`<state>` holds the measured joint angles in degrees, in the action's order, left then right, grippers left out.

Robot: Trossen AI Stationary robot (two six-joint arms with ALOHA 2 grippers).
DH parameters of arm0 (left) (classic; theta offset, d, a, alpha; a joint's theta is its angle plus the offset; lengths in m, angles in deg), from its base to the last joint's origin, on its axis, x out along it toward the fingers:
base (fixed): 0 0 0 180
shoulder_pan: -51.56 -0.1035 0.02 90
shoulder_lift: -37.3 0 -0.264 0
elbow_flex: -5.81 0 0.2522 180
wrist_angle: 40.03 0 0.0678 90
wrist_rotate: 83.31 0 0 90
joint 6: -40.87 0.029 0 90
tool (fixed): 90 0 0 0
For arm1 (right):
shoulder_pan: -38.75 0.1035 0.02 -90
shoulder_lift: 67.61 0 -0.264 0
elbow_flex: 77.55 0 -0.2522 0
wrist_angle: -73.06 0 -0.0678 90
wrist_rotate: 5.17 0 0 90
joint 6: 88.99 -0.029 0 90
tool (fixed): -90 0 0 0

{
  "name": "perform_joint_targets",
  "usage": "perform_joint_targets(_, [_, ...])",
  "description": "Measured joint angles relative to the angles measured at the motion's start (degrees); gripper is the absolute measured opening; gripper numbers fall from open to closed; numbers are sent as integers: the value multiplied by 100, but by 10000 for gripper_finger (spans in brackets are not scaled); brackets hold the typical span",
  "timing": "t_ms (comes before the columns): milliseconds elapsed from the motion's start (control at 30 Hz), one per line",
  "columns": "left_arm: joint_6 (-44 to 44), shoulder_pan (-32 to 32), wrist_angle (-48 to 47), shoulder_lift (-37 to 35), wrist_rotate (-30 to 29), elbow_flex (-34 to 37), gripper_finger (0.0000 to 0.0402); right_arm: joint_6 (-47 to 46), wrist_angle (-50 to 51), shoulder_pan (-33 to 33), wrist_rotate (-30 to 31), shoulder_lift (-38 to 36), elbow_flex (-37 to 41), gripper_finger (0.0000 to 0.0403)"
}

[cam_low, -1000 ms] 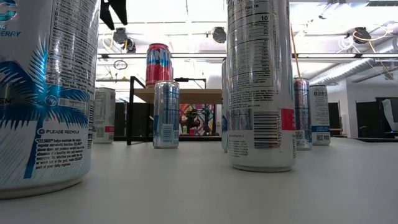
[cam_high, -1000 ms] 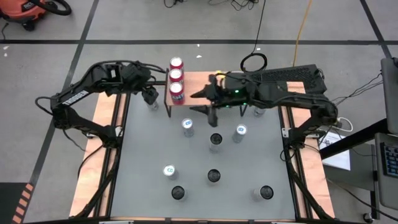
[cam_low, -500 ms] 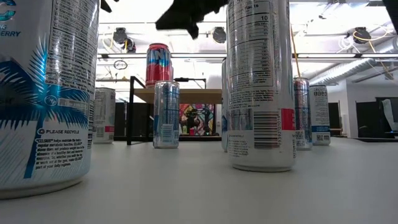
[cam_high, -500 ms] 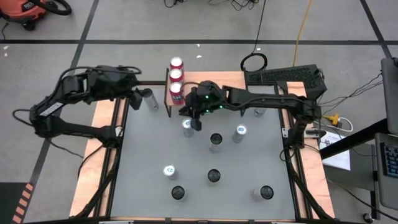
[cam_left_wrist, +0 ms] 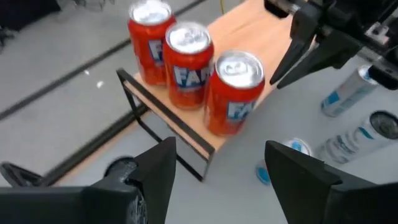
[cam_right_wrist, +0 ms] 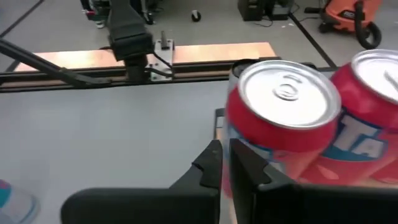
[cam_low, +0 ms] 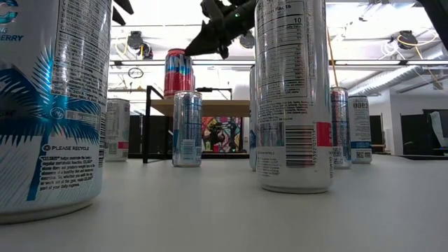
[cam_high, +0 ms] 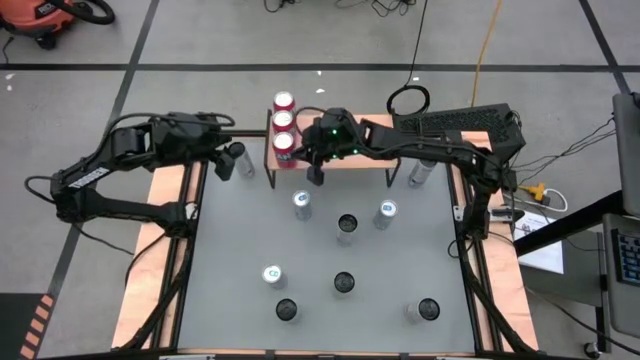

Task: Place canned beverage on shelf
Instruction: Put the red soda can on the shelf aligned with the other red soda cans

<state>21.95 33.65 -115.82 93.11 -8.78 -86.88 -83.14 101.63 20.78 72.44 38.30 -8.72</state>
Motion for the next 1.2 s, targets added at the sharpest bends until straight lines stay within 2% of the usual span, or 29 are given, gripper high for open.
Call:
perform_joint_targets(133, [150, 0, 197, 2, -171, -2, 239, 292, 0, -156, -286, 0, 0, 1])
perform_joint_targets(333, [192, -7, 278, 4, -353, -2, 239, 341, -7, -260, -319, 25, -1, 0])
perform_joint_targets(500, [286, -7, 280, 4, -412, -2, 239, 334, -45, -269, -598, 151, -2, 0])
perform_joint_targets(1200, [280, -7, 280, 9, -432, -2, 239, 233, -102, -221, -585, 199, -2, 0])
